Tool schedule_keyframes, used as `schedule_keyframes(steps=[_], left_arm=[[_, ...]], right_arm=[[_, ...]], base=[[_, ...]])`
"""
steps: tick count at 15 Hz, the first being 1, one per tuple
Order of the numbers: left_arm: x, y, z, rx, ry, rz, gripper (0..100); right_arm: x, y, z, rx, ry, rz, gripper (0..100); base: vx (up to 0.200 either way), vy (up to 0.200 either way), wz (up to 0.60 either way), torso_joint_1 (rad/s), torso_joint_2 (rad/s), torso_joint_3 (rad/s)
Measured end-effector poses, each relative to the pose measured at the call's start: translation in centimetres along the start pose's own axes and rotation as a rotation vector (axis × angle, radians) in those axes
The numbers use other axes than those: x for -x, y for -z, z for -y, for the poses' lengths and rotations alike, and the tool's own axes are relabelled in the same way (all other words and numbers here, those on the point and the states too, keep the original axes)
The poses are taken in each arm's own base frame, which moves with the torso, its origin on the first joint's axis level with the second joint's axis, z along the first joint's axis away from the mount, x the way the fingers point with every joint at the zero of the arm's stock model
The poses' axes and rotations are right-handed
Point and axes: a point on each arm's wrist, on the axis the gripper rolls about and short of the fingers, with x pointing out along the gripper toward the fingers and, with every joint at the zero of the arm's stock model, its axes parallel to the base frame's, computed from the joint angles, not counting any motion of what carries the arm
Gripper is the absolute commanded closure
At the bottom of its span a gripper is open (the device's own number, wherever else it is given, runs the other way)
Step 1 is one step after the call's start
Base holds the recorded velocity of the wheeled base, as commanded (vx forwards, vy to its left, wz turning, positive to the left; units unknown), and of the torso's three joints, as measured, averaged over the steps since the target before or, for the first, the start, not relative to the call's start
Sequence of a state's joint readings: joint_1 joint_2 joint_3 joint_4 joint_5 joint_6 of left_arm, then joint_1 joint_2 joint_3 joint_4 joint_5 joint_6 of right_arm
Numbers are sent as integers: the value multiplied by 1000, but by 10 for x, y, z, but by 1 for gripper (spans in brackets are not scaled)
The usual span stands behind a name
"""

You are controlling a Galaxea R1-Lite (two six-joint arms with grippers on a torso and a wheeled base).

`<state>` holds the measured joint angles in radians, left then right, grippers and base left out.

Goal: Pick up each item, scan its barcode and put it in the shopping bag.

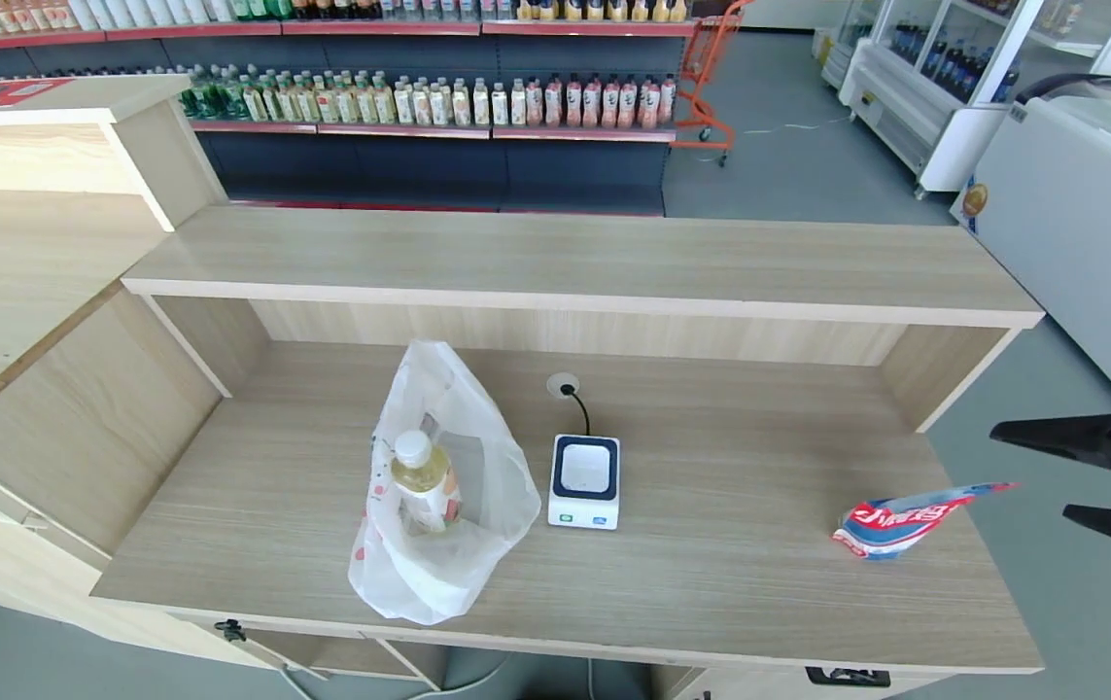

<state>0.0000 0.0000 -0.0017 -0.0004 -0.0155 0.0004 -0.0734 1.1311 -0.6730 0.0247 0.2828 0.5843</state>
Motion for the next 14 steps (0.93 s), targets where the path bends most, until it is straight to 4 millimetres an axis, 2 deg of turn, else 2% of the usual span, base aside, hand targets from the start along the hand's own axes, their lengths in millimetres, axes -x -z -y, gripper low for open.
schedule_keyframes(steps=[6,10,14], left_arm=[[0,0,0,0,0,0,0],[0,0,0,4,1,1,0],[0,0,0,5,1,1,0]], right_arm=[[1,-4,3,-108,30,9,0],[-2,-5,6,-228,51,6,0],[-22,-8,19,-308,202,32,0]], base=[[0,-200,0,2,2,2],[0,0,0,0,0,0],[0,0,0,0,0,0]])
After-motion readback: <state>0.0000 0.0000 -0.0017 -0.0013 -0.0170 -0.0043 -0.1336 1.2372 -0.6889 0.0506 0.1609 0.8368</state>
